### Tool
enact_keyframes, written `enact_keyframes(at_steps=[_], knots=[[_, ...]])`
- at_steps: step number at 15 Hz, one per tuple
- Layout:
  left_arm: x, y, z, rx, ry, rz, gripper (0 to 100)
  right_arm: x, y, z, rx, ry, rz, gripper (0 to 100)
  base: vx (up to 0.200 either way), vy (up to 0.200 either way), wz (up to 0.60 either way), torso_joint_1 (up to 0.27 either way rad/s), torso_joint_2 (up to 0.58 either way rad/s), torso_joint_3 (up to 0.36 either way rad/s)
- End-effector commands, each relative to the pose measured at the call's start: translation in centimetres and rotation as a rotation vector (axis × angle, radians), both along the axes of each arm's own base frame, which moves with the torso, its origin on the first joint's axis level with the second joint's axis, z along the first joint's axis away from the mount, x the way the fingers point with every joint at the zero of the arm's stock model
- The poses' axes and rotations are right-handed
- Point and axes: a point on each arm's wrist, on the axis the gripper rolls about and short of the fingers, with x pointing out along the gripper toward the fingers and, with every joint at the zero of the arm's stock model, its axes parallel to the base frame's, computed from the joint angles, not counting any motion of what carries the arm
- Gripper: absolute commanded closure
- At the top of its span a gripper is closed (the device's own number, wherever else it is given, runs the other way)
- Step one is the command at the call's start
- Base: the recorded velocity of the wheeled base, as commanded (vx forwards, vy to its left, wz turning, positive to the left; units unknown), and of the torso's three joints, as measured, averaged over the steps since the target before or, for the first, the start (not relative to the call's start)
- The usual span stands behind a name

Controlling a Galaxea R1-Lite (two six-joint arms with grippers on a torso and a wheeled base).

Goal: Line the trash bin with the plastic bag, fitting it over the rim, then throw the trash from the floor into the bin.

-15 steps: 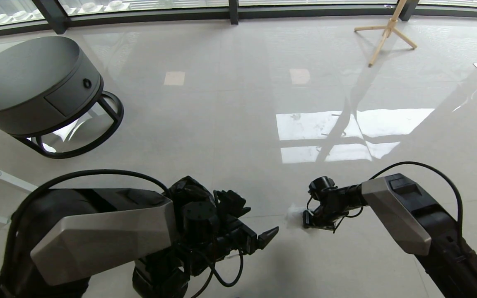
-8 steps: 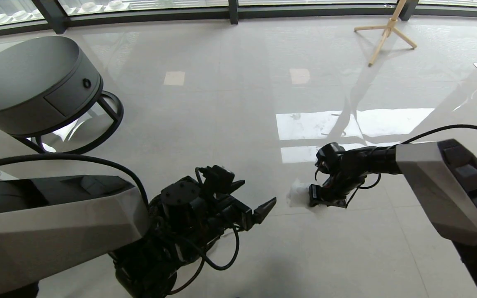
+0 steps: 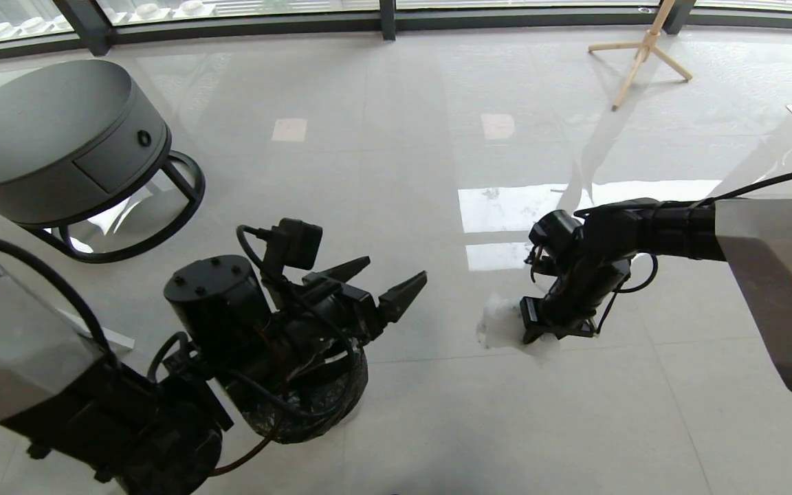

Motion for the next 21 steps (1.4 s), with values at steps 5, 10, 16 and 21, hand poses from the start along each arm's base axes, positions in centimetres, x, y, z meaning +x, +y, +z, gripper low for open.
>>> enact_keyframes(at_steps=[5,10,16,21], knots=[[-1.7,1.5,4.3,-0.059,-0.025,0.009,0,-0.7,-0.1,1.9,0.047,-0.037,0.085,100,0.0,0.0,0.0,0.0,0.0,0.0],[-1.6,1.6,4.2,-0.053,-0.015,0.012,0,-0.9,-0.1,2.3,0.049,-0.047,0.135,100,0.0,0.0,0.0,0.0,0.0,0.0],[-1.5,1.5,4.0,-0.044,0.001,0.013,0,-1.3,0.4,1.7,0.036,-0.006,0.149,100,0.0,0.0,0.6,0.039,-0.14,-0.149],[-1.5,1.5,4.0,-0.044,0.001,0.013,0,-1.1,0.8,0.7,0.029,0.018,0.156,100,0.0,0.0,0.6,0.103,-0.33,-0.178]])
